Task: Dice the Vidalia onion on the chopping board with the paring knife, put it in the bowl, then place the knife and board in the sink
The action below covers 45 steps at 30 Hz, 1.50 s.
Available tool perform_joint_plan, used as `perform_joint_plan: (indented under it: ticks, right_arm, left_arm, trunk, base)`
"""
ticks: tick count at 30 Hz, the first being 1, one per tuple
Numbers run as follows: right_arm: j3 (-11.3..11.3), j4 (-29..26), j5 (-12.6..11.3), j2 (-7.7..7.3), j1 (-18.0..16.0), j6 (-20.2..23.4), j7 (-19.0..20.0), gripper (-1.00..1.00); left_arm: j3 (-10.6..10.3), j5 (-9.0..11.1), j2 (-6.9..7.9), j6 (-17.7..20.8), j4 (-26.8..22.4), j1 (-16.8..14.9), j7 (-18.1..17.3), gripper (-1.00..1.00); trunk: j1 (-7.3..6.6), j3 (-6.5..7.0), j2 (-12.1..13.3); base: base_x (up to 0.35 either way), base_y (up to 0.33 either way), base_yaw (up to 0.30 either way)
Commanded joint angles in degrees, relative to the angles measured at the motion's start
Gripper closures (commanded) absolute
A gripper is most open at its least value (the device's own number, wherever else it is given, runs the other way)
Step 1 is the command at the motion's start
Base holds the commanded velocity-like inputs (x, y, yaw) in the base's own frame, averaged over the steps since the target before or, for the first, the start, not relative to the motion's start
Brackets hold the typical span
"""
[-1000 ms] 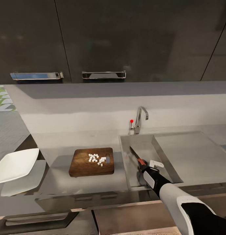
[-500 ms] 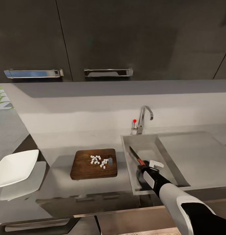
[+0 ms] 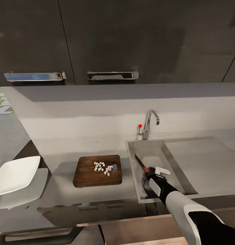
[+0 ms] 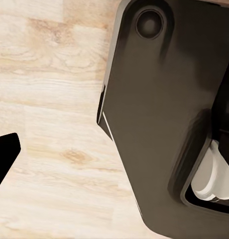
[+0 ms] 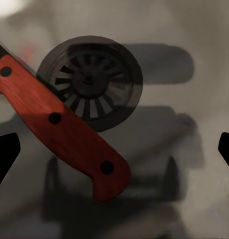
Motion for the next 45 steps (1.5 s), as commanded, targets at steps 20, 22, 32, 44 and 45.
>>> perform_joint_plan:
  ticks: [20,22,32,44,45]
  right_arm:
    - [0.39,-19.18,0.26,-0.6,-0.02,16.09,-0.41,-1.0]
    - [0.48,-29.48,0.26,-0.74,-0.02,24.85,-0.37,-1.0]
    - [1.49,-39.56,0.26,-0.79,-0.02,35.69,-0.24,-1.0]
    - [9.91,-41.05,0.32,-0.7,-0.02,34.48,5.12,-1.0]
    - [10.47,-41.28,0.33,-0.74,-0.02,34.36,5.84,-1.0]
  left_arm:
    - [-0.32,0.11,-0.03,-0.71,0.17,-0.07,0.14,-1.0]
    - [-0.31,0.12,-0.05,-0.76,0.17,-0.07,0.19,-1.0]
    - [-0.33,0.12,-0.13,-0.8,0.17,-0.07,0.23,-1.0]
    - [-0.31,0.12,-0.15,-0.88,0.09,-0.06,0.23,-1.0]
    - [-0.28,0.12,-0.15,-0.88,0.09,-0.06,0.23,-1.0]
  trunk:
    - [0.03,-0.11,-0.11]
    - [0.03,-0.11,-0.11]
    - [0.03,-0.1,-0.11]
    - [0.03,0.87,-0.11]
    - [0.03,0.96,-0.11]
  base:
    - [0.0,0.0,0.0]
    - [0.0,0.0,0.0]
    - [0.0,0.0,0.0]
    - [0.0,0.0,0.0]
    - [0.0,0.0,0.0]
